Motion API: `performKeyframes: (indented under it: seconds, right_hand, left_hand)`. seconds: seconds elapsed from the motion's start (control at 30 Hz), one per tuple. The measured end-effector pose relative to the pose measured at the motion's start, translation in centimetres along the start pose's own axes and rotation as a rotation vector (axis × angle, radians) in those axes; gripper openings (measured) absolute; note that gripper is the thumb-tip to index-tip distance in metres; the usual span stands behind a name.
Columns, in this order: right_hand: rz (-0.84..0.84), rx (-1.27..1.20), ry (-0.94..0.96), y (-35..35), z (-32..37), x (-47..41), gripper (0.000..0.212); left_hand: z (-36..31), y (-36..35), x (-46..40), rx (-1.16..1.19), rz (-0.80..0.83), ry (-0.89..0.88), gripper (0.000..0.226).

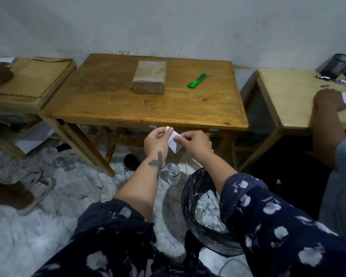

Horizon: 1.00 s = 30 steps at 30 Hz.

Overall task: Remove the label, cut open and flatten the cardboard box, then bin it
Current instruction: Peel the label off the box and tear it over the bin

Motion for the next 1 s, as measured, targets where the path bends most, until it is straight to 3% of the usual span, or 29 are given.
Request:
performKeyframes:
  seconds: [0.1, 0.23, 0.33, 0.47, 0.7, 0.83, 0.93, 1.0]
  right_hand:
    - [0.048, 0.064, 0.003, 0.6, -0.5, 1.0, 0.02]
    - [0.123, 0.172, 0.01, 1.2, -1.3, 2.5, 0.018]
    - [0.061, 0.177, 0.008, 1.8, -1.7, 3.5, 0.013]
    - [-0.008, 0.321, 0.001, 2.5, -2.4, 4.2, 0.019]
    - [-0.072, 0.412, 0.14, 3.1, -2.9, 5.4, 0.017]
    - [-0.084, 0.304, 0.192, 3.8, -3.9, 5.8, 0.018]
    - [0.011, 0.072, 0.134, 5.7, -6.5, 6.0, 0.016]
    - [0.042, 0.055, 0.086, 7.1, -8.8, 6.1, 0.011]
  left_hand:
    - [-0.3, 0.6, 0.4, -0.364, 0.052, -0.187, 0.018]
    - [-0.8, -0.9, 1.2, -0.932, 0.333, -0.315, 0.012]
    - [-1.3, -1.8, 1.7, -1.075, 0.38, -0.324, 0.015]
    - [-0.7, -3.2, 2.2, -1.085, 0.395, -0.282, 0.015]
    - [1.3, -5.6, 1.6, -0.716, 0.416, -0.001, 0.021]
    - [3.5, -4.6, 0.9, -0.456, 0.147, 0.267, 0.023]
    - [4.7, -3.7, 0.2, -0.426, -0.012, 0.263, 0.026]
    - [5.4, -4.1, 0.2, -0.409, -0.093, 0.258, 0.025]
Point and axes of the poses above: each hand's wrist, its own x-axis away from the middle knuckle, its own y-axis out of the back of the hand, z = x × y, the point moved 4 cm from there along -x, towards the middle knuckle, and after that the axes turned 15 degrees about z, right-handed, at the moved point
